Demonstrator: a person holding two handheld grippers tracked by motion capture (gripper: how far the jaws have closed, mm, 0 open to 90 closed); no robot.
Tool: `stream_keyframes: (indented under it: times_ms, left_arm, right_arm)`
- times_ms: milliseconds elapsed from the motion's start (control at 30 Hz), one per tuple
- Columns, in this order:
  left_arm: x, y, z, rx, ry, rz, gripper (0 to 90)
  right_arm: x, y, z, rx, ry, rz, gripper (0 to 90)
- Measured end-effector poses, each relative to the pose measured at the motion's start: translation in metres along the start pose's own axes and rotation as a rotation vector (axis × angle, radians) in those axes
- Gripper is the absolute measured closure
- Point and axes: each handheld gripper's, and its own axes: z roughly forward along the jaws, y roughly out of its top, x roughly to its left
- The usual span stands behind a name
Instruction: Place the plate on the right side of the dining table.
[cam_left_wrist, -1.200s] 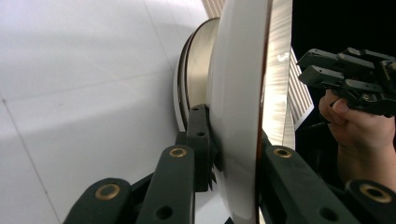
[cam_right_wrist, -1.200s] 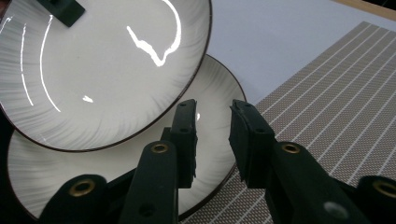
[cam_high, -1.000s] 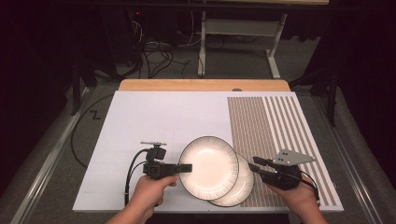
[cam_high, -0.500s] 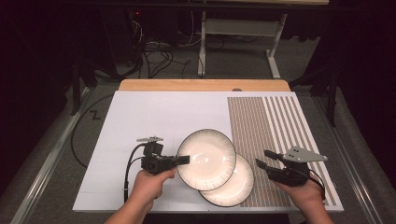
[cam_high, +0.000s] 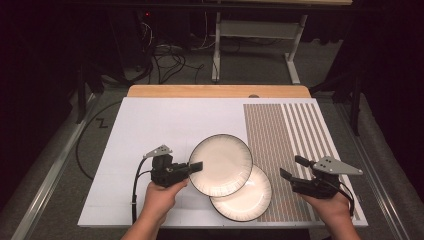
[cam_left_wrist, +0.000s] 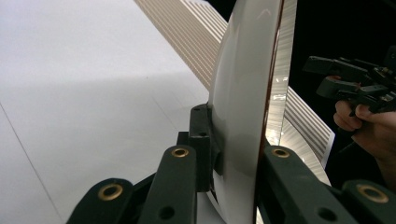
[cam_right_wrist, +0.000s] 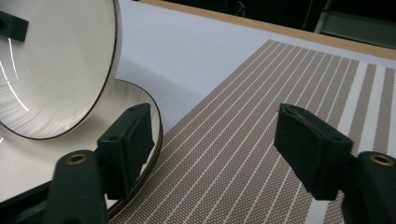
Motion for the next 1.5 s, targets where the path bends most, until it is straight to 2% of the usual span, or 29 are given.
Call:
stream_keyframes:
  times_ms: [167, 200, 267, 400, 500, 600, 900, 1167, 1233, 1500]
  left_arm:
    - [-0.005, -0.005, -0.004, -0.036, 0.001, 0.064, 80.5]
    - [-0.005, -0.005, -0.004, -0.036, 0.001, 0.064, 80.5]
    - [-0.006, -0.007, -0.006, -0.050, -0.004, 0.094, 80.5]
    - [-0.007, -0.008, -0.007, -0.058, -0.006, 0.112, 80.5]
    - [-0.010, -0.010, -0.009, -0.072, -0.004, 0.152, 80.5]
    - [-0.011, -0.011, -0.010, -0.076, 0.003, 0.162, 80.4]
    - [-0.011, -0.013, -0.011, -0.079, 0.004, 0.179, 80.1]
    - [-0.011, -0.013, -0.011, -0.081, 0.005, 0.180, 80.1]
    - [-0.011, -0.013, -0.011, -0.082, 0.005, 0.180, 80.1]
    - [-0.011, -0.013, -0.011, -0.084, 0.006, 0.182, 80.0]
  right_arm:
    - [-0.001, -0.001, -0.005, -0.027, -0.008, 0.004, 19.8]
    - [-0.001, -0.002, -0.005, -0.033, -0.019, 0.007, 16.1]
    - [0.000, -0.002, -0.007, -0.042, -0.019, 0.011, 14.2]
    - [0.002, -0.003, -0.008, -0.049, -0.019, 0.008, 10.8]
    - [0.003, -0.004, -0.010, -0.057, -0.022, 0.009, 5.5]
    - [0.004, -0.005, -0.010, -0.063, -0.024, 0.010, 1.3]
    - [0.007, -0.005, -0.008, -0.072, -0.040, 0.020, 1.2]
    - [0.021, 0.004, 0.003, -0.079, 0.032, 0.013, 2.0]
    - [0.029, 0.009, 0.013, -0.064, 0.054, -0.001, 4.3]
    - [0.045, 0.020, 0.031, -0.026, 0.125, -0.016, 14.4]
